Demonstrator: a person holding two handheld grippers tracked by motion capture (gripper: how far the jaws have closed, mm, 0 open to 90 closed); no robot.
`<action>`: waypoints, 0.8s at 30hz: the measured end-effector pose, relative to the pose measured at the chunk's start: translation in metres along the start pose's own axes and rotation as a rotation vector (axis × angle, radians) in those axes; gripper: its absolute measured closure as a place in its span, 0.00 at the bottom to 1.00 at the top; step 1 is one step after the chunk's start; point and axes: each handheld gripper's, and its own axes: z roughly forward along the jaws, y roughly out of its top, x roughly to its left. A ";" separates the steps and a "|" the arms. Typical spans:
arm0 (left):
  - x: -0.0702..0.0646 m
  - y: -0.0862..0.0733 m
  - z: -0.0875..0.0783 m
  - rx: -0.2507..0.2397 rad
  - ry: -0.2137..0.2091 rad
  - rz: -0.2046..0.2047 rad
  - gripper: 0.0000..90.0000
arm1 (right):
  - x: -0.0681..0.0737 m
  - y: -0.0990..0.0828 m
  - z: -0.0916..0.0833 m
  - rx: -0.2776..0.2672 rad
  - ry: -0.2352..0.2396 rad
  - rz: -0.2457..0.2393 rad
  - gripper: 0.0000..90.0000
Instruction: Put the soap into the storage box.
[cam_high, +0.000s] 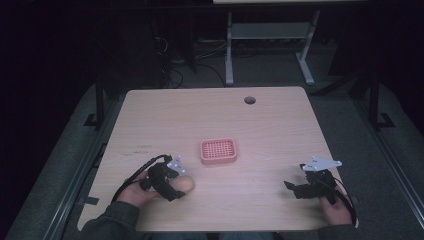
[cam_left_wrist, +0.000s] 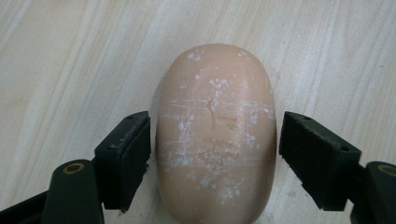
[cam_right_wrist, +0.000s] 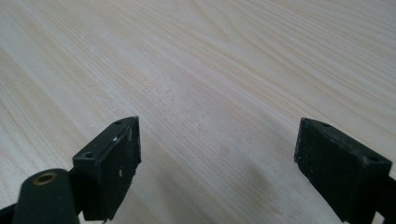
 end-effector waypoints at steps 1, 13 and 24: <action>0.000 0.000 0.001 0.000 0.001 -0.001 0.29 | 0.000 0.000 0.000 -0.001 0.001 0.001 0.16; 0.001 0.000 0.004 0.014 0.000 -0.005 0.35 | 0.000 0.000 0.000 0.002 0.001 -0.001 0.16; 0.001 0.000 0.005 0.014 -0.001 -0.011 0.35 | 0.000 0.000 0.000 0.001 -0.001 -0.003 0.16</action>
